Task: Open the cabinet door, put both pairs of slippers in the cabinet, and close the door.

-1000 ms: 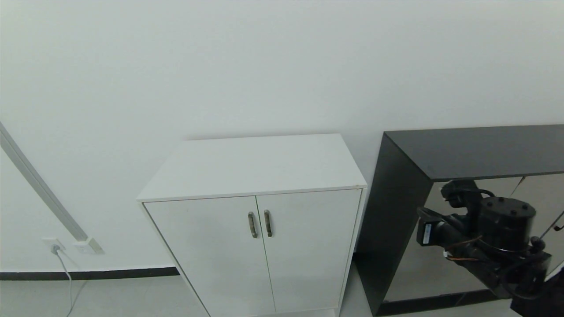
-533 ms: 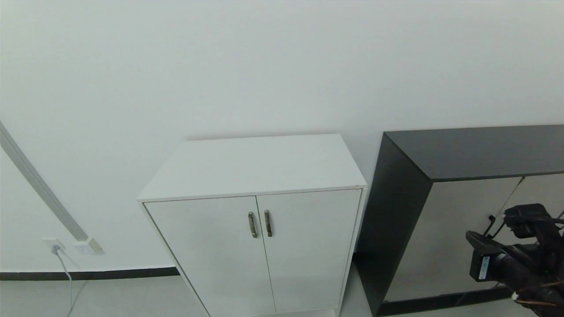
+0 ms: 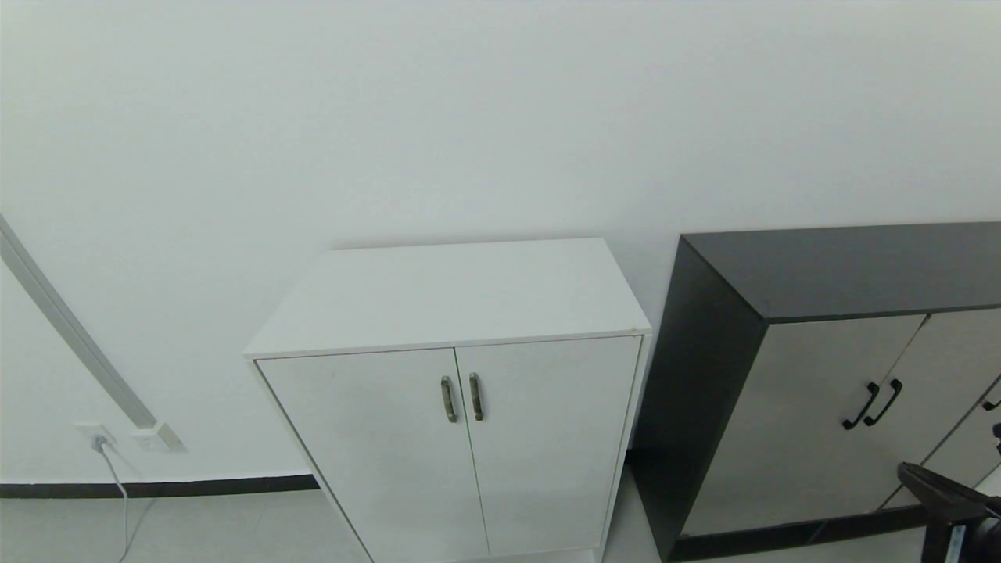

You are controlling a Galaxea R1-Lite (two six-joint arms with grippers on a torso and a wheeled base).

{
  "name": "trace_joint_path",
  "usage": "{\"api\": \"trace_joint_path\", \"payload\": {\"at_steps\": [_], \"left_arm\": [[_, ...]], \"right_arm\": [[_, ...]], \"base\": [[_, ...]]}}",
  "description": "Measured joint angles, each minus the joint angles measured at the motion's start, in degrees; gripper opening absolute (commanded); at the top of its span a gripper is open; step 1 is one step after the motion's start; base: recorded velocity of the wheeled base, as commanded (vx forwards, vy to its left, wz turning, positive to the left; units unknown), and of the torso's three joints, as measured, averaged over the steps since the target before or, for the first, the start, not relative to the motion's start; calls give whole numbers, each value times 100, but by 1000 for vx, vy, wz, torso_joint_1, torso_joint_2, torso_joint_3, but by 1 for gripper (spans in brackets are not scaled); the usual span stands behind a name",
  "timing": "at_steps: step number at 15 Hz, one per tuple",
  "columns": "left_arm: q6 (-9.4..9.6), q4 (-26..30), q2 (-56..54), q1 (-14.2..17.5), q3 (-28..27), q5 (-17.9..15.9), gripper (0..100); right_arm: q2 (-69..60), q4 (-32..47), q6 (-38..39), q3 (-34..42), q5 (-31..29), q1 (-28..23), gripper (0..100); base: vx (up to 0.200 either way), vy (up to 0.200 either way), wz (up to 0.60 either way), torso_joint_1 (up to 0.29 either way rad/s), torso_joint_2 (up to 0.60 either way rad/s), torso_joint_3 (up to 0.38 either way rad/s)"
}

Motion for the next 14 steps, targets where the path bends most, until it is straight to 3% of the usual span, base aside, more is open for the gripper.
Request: {"api": "trace_joint_path", "payload": {"at_steps": [7, 14], "left_arm": [[0, 0, -2, 0, 0, -2, 0], [1, 0, -2, 0, 0, 0, 0]], "right_arm": [[-2638, 3018, -7, -112, 649, -2, 0], [-4485, 4924, -141, -154, 1953, 35, 0]], "base": [[0, 0, 0, 0, 0, 0], [0, 0, 0, 0, 0, 0]]}}
